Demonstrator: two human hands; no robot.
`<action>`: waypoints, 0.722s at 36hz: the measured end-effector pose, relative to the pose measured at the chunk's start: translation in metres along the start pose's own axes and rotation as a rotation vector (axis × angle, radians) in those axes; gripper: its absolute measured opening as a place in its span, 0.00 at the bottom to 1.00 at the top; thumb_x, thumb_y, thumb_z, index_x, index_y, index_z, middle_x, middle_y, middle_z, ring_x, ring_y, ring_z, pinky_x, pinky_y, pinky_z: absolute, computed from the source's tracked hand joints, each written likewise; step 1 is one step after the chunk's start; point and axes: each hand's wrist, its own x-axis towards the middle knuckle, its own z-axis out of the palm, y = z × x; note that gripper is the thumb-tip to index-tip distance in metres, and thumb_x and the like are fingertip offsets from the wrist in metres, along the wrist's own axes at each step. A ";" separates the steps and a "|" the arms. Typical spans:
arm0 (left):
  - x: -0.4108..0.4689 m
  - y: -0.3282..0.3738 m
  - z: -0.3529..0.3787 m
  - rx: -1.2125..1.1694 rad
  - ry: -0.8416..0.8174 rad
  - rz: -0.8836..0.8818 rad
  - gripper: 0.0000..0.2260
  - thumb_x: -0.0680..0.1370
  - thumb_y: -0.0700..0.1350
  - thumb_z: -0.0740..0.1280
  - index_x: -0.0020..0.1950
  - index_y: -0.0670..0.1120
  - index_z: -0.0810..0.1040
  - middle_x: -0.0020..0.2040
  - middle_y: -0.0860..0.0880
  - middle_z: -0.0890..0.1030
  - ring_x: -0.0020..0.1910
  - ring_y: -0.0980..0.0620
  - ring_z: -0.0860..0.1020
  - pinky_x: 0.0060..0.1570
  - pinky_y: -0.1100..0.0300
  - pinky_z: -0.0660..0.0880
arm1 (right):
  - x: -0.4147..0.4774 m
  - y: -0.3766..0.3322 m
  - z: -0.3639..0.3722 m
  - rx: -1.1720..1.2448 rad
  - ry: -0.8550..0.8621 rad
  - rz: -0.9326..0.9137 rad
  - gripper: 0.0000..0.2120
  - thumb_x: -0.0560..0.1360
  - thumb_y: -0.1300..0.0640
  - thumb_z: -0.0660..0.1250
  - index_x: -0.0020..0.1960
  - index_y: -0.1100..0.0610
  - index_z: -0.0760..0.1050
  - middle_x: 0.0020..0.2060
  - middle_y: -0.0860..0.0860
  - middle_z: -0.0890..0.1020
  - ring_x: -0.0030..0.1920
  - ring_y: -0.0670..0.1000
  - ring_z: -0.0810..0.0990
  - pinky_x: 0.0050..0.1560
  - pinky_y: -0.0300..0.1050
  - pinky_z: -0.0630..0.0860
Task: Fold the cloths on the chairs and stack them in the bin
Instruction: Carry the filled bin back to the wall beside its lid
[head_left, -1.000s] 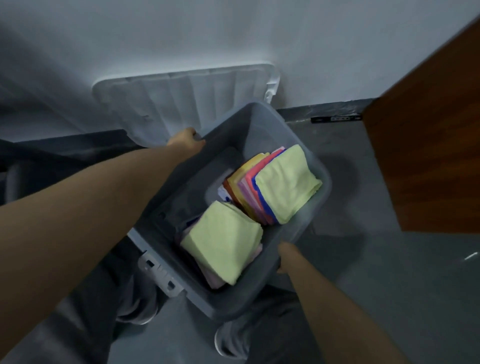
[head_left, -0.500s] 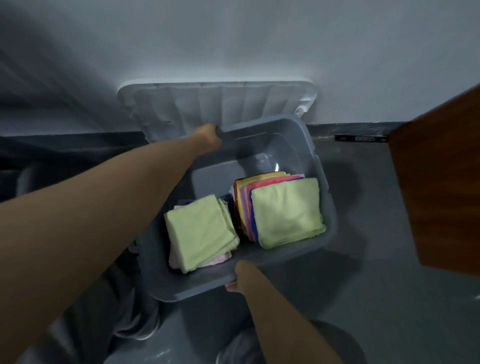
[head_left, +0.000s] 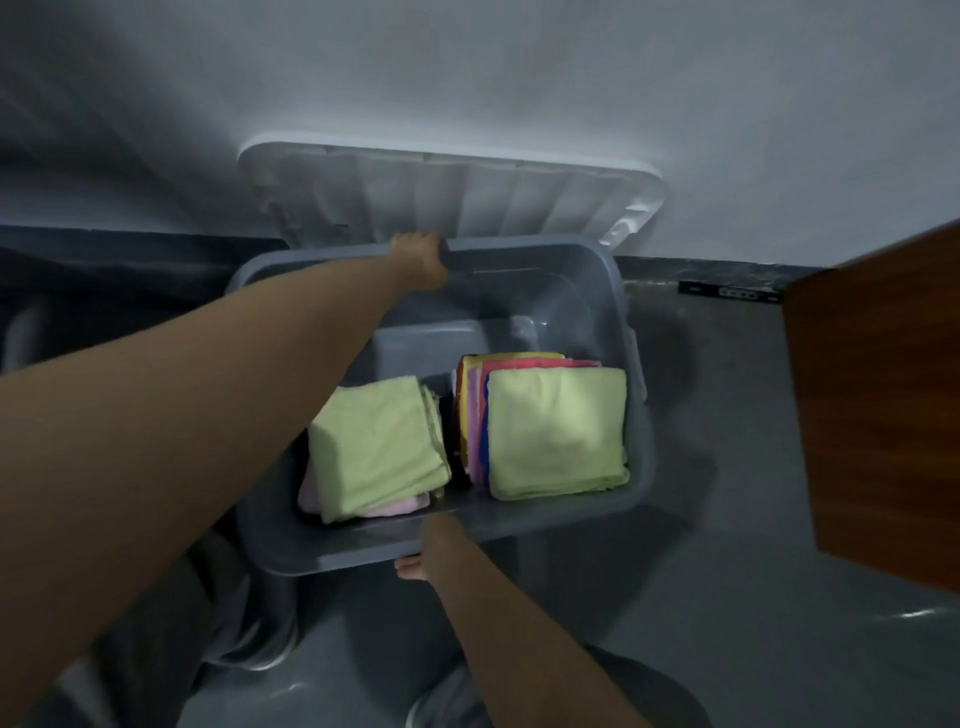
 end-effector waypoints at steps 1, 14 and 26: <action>0.001 0.001 0.000 0.004 -0.006 0.009 0.21 0.78 0.43 0.64 0.70 0.40 0.67 0.68 0.38 0.69 0.66 0.40 0.68 0.64 0.54 0.64 | -0.001 0.000 0.002 0.041 -0.044 0.027 0.18 0.82 0.62 0.53 0.69 0.71 0.61 0.66 0.67 0.70 0.64 0.62 0.74 0.64 0.55 0.71; -0.019 0.009 -0.012 0.014 -0.114 0.077 0.26 0.78 0.38 0.63 0.74 0.38 0.59 0.73 0.38 0.62 0.72 0.40 0.62 0.69 0.50 0.62 | -0.031 -0.012 0.004 0.028 -0.146 -0.015 0.16 0.82 0.57 0.56 0.67 0.63 0.63 0.52 0.63 0.76 0.56 0.64 0.79 0.58 0.57 0.76; -0.048 0.005 -0.068 0.175 0.327 0.140 0.27 0.73 0.34 0.63 0.72 0.40 0.62 0.73 0.41 0.61 0.72 0.43 0.59 0.69 0.52 0.57 | -0.078 -0.057 -0.004 -0.051 -0.095 -0.293 0.19 0.82 0.58 0.50 0.69 0.66 0.65 0.63 0.63 0.74 0.61 0.59 0.77 0.53 0.48 0.77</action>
